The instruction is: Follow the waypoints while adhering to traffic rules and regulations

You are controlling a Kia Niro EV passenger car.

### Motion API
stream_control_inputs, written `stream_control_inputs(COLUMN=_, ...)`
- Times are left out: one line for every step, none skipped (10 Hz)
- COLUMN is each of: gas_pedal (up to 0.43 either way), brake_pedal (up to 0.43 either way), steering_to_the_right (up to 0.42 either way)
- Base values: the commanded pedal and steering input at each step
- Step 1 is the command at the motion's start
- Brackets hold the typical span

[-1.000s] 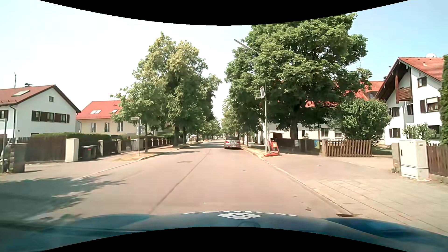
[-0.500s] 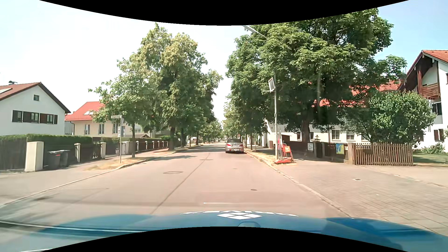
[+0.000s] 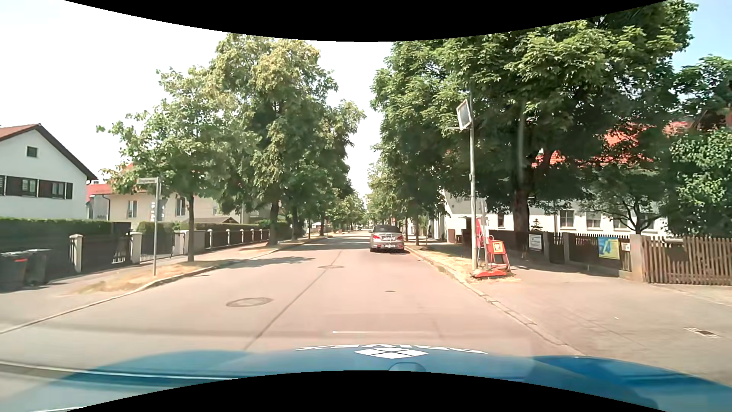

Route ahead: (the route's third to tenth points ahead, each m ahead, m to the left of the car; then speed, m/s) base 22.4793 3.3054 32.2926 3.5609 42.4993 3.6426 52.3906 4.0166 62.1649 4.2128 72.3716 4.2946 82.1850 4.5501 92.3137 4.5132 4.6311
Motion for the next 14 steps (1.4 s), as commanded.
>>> stream_control_inputs(gas_pedal=0.000, brake_pedal=0.220, steering_to_the_right=-0.022)
stream_control_inputs(gas_pedal=0.000, brake_pedal=0.226, steering_to_the_right=-0.026)
stream_control_inputs(gas_pedal=0.000, brake_pedal=0.226, steering_to_the_right=-0.029)
stream_control_inputs(gas_pedal=0.000, brake_pedal=0.226, steering_to_the_right=-0.029)
stream_control_inputs(gas_pedal=0.000, brake_pedal=0.226, steering_to_the_right=-0.030)
stream_control_inputs(gas_pedal=0.000, brake_pedal=0.226, steering_to_the_right=-0.030)
stream_control_inputs(gas_pedal=0.000, brake_pedal=0.232, steering_to_the_right=-0.031)
stream_control_inputs(gas_pedal=0.000, brake_pedal=0.226, steering_to_the_right=-0.030)
stream_control_inputs(gas_pedal=0.000, brake_pedal=0.226, steering_to_the_right=-0.027)
stream_control_inputs(gas_pedal=0.000, brake_pedal=0.226, steering_to_the_right=-0.023)
stream_control_inputs(gas_pedal=0.000, brake_pedal=0.226, steering_to_the_right=-0.022)
stream_control_inputs(gas_pedal=0.000, brake_pedal=0.226, steering_to_the_right=-0.023)
stream_control_inputs(gas_pedal=0.000, brake_pedal=0.232, steering_to_the_right=-0.023)
stream_control_inputs(gas_pedal=0.000, brake_pedal=0.226, steering_to_the_right=-0.024)
